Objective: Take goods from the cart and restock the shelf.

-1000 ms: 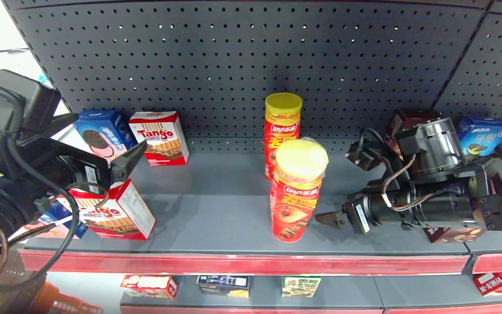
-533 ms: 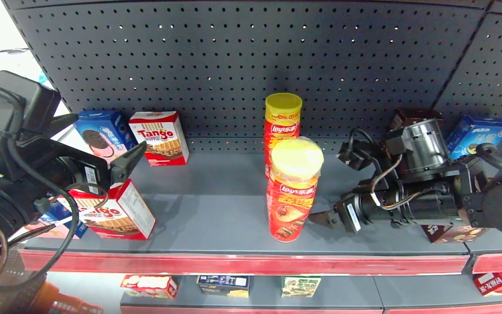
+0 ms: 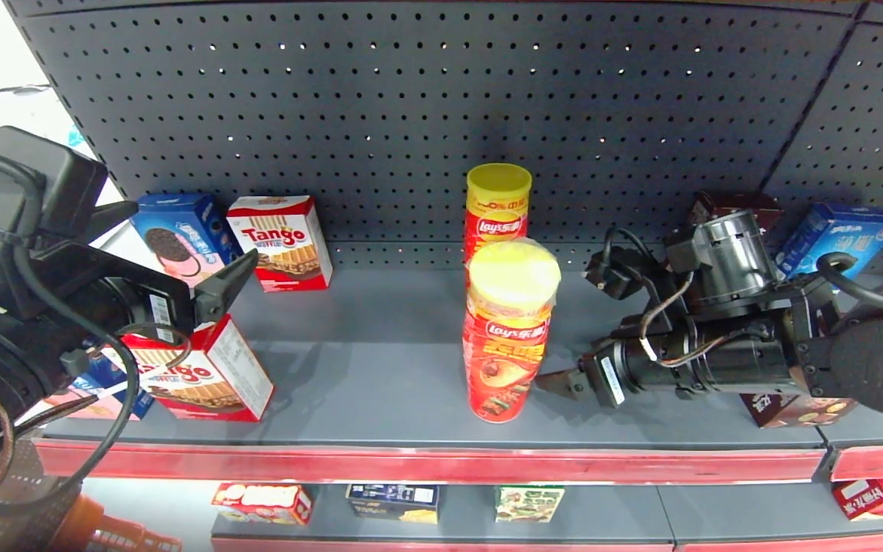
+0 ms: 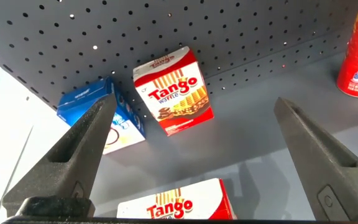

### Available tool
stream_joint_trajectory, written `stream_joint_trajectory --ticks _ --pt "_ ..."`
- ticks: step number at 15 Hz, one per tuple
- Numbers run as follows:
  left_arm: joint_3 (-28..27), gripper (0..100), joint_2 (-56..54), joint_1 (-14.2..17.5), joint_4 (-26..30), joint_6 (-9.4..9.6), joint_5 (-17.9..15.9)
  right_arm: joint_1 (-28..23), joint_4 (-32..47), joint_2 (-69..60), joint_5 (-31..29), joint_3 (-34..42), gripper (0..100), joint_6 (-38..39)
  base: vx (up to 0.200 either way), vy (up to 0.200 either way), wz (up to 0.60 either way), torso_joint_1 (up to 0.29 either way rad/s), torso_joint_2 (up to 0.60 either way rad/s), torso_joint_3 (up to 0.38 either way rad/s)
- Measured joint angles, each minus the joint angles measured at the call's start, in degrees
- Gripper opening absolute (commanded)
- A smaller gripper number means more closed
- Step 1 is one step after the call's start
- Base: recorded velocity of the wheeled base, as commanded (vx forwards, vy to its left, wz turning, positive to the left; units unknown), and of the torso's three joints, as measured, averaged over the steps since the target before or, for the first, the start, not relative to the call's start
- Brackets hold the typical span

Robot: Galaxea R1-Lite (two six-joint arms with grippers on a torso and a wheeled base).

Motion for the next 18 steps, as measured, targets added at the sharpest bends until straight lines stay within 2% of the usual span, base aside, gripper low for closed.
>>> stream_joint_trajectory --ticks 5,7,11,14,18 --pt "2.0 100 -2.3 -0.5 0.3 0.0 0.0 0.1 -1.2 -2.4 -0.3 0.2 100 0.2 0.0 0.0 0.0 0.0 0.0 0.0" --pt "4.0 100 -6.6 -1.2 0.8 -0.22 0.0 0.1 -1.4 -5.9 -1.0 0.7 100 0.3 0.0 0.0 0.0 0.0 0.0 0.0" --pt "10.3 100 -18.1 -2.1 5.4 -1.62 0.1 0.2 -3.7 -16.8 -3.7 4.7 100 0.3 0.0 0.0 0.0 0.0 0.0 0.0" --pt "13.3 100 -27.3 -2.2 12.1 -1.69 0.4 0.2 -4.2 -26.2 -5.6 9.9 100 0.5 0.0 0.0 0.0 0.0 0.0 0.0" --pt "15.2 100 -39.7 -2.1 26.8 -1.5 0.6 -0.6 -4.4 -39.8 -6.3 18.5 100 0.5 0.0 0.0 0.0 0.0 0.0 0.0"
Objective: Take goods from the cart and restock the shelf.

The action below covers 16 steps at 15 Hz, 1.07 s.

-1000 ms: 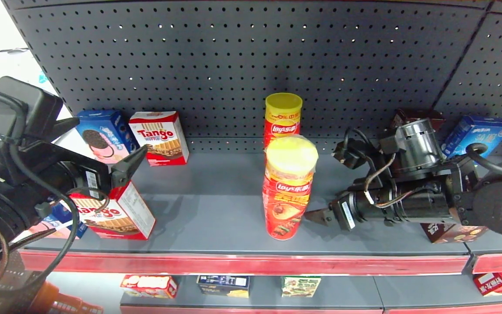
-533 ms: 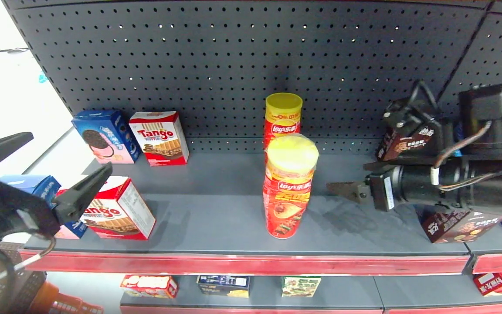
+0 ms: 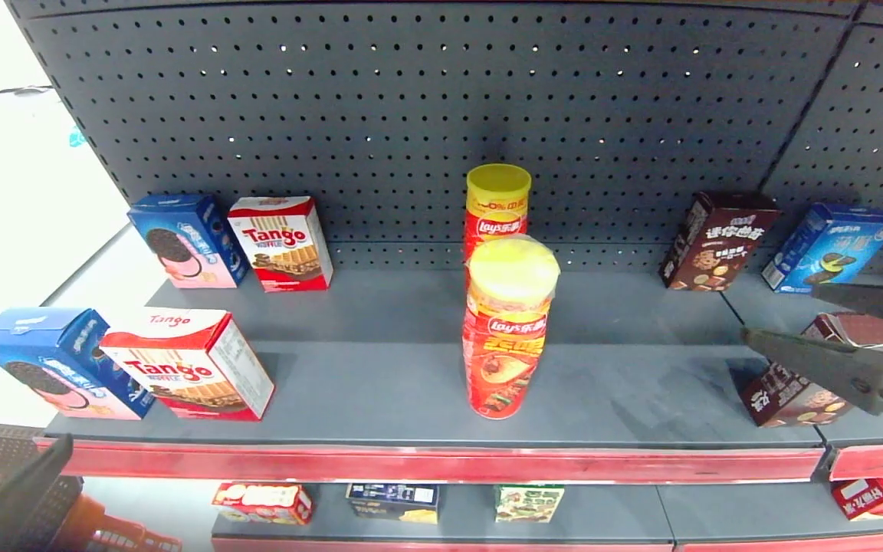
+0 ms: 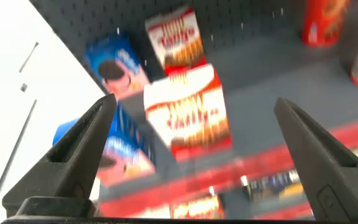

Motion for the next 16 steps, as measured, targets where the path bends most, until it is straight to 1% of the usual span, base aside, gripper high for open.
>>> stream_joint_trajectory --ticks 1,2,6,7,9,11,12,14,15,16 --pt "1.0 100 -2.9 0.1 2.6 0.21 0.0 -0.6 0.0 -2.9 0.0 1.8 100 0.0 0.0 0.0 0.0 0.0 0.0 0.0" --pt "2.5 100 -5.5 0.2 4.0 0.38 0.1 -1.3 0.0 -6.2 0.0 3.9 100 -0.1 0.0 0.0 0.0 0.0 0.0 0.0" --pt "10.0 100 -12.2 0.5 5.0 0.73 1.5 -5.1 0.2 -19.2 0.1 13.5 100 0.0 0.0 0.0 0.0 0.0 0.0 0.0" --pt "11.2 100 -13.0 0.5 5.0 1.08 1.6 -6.5 0.3 -22.5 0.2 16.4 100 0.1 0.0 0.0 0.0 0.0 0.0 0.0" --pt "14.4 100 -14.1 1.3 5.0 2.68 1.7 -9.2 1.3 -28.7 0.3 21.8 100 0.8 0.0 0.0 0.0 0.0 0.0 0.0" --pt "17.1 100 -15.5 3.9 5.1 3.01 1.6 -13.8 4.3 -35.1 0.3 27.2 100 1.3 0.0 0.0 0.0 0.0 0.0 0.0" --pt "17.9 100 -16.6 5.4 6.5 3.0 1.6 -15.9 5.8 -37.8 0.4 29.1 100 1.3 0.0 0.0 0.0 0.0 0.0 0.0" --pt "18.6 100 -20.1 8.4 11.8 2.76 1.5 -21.8 8.2 -43.6 0.4 33.4 100 1.4 0.0 0.0 0.0 0.0 0.0 0.0" --pt "18.7 100 -22.1 9.9 13.7 2.49 1.5 -24.8 8.5 -46.1 0.4 35.2 100 1.4 0.0 0.0 0.0 0.0 0.0 0.0" --pt "18.7 100 -23.8 12.1 14.6 1.83 1.5 -28.0 8.8 -48.8 0.6 37.2 100 1.4 0.0 0.0 0.0 0.0 0.0 0.0"
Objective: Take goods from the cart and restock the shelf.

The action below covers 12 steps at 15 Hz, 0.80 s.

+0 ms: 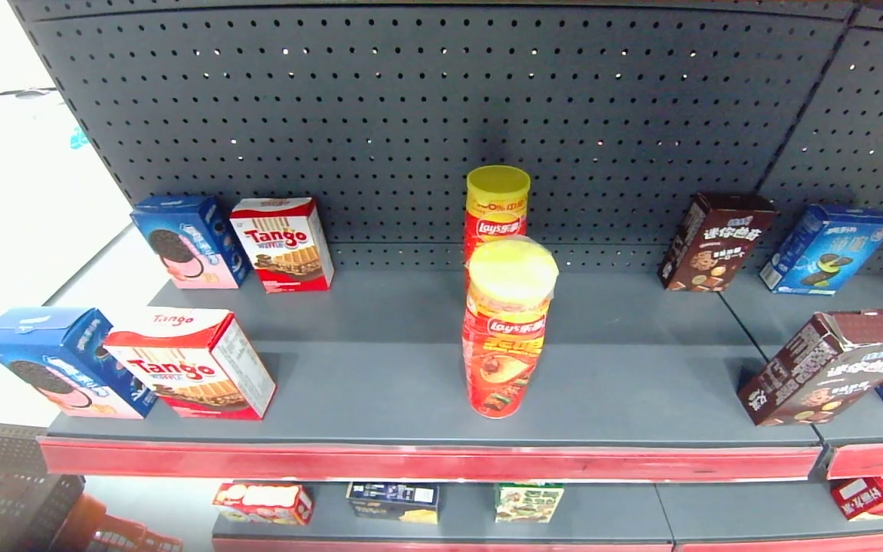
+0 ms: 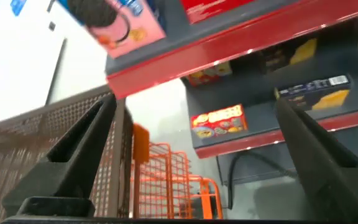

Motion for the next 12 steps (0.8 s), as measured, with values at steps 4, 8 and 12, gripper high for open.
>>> stream_joint_trajectory --ticks 4,8,12 --pt "0.1 100 -3.6 6.0 0.7 -3.91 0.0 -5.4 -1.0 -6.8 -2.9 4.4 100 -0.1 0.0 0.0 0.0 0.0 0.0 0.0" --pt "0.1 100 -7.7 7.5 1.1 -5.25 -0.5 -5.2 -4.5 -9.1 -11.7 5.7 100 0.2 0.0 0.0 0.0 0.0 0.0 0.0" --pt "0.1 100 -9.8 7.8 1.1 -5.56 -1.5 -5.2 -3.3 -9.5 2.3 6.8 100 0.0 0.0 0.0 0.0 0.0 0.0 0.0"
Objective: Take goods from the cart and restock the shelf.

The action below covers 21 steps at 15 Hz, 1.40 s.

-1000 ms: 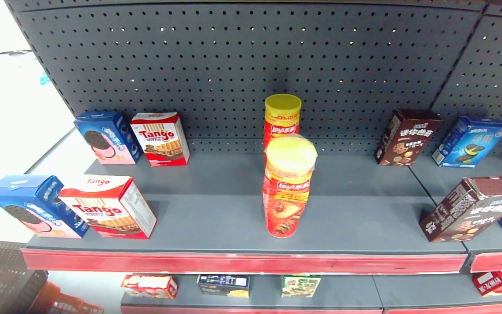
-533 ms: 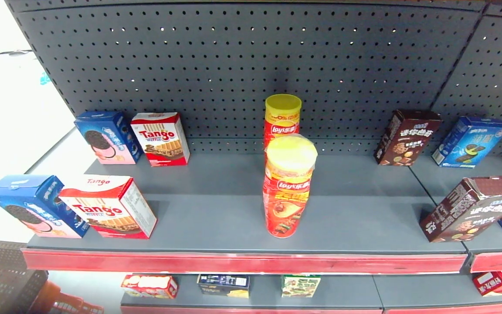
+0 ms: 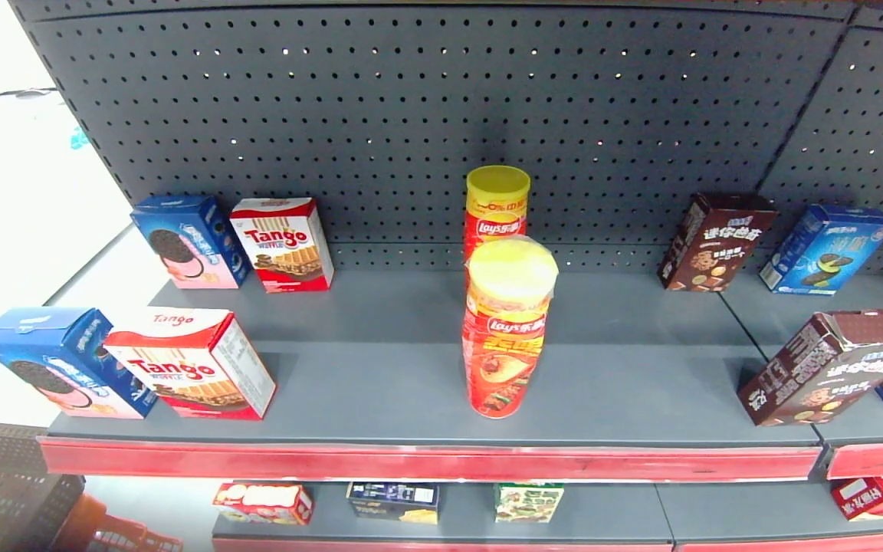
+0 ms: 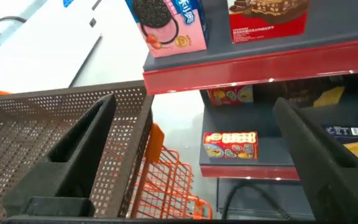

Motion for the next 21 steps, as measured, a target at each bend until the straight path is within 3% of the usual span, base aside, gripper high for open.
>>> stream_joint_trajectory --ticks 4,8,10,12,13,14,17,21 --pt "0.0 100 -1.2 0.2 0.0 -1.62 -0.3 0.0 0.0 -0.1 0.3 0.3 100 0.1 0.0 0.0 0.0 0.0 0.0 0.0" --pt "0.0 100 -1.5 0.3 0.1 -4.77 -1.0 0.0 0.0 -0.1 0.3 0.4 100 0.2 0.0 0.0 0.0 0.0 0.0 0.0" --pt "0.0 100 -1.5 0.3 0.3 -8.31 -3.3 0.0 0.0 -0.1 0.3 0.4 100 0.2 0.0 0.0 0.0 0.0 0.0 0.0" --pt "-0.1 100 -1.5 0.3 0.2 -11.8 -3.5 0.0 0.0 -0.1 0.3 0.4 100 0.2 0.0 0.0 0.0 0.0 0.0 0.0" --pt "-0.1 100 -1.5 0.3 0.2 -12.31 -3.5 0.0 0.0 -0.1 0.3 0.4 100 0.2 0.0 0.0 0.0 0.0 0.0 0.0" --pt "-0.1 100 -1.5 0.3 0.1 -12.32 -3.5 0.0 0.0 -0.1 0.3 0.5 100 0.2 0.0 0.0 0.0 0.0 0.0 0.0" --pt "0.0 100 -1.5 0.3 0.0 -8.92 -4.1 0.0 0.0 -0.1 0.3 0.5 100 0.2 0.0 0.0 0.0 0.0 0.0 0.0" --pt "-1.2 100 -1.5 0.3 4.2 -8.48 -14.3 0.0 0.0 -0.1 0.3 0.5 100 0.2 0.0 0.0 0.0 0.0 0.0 0.0"
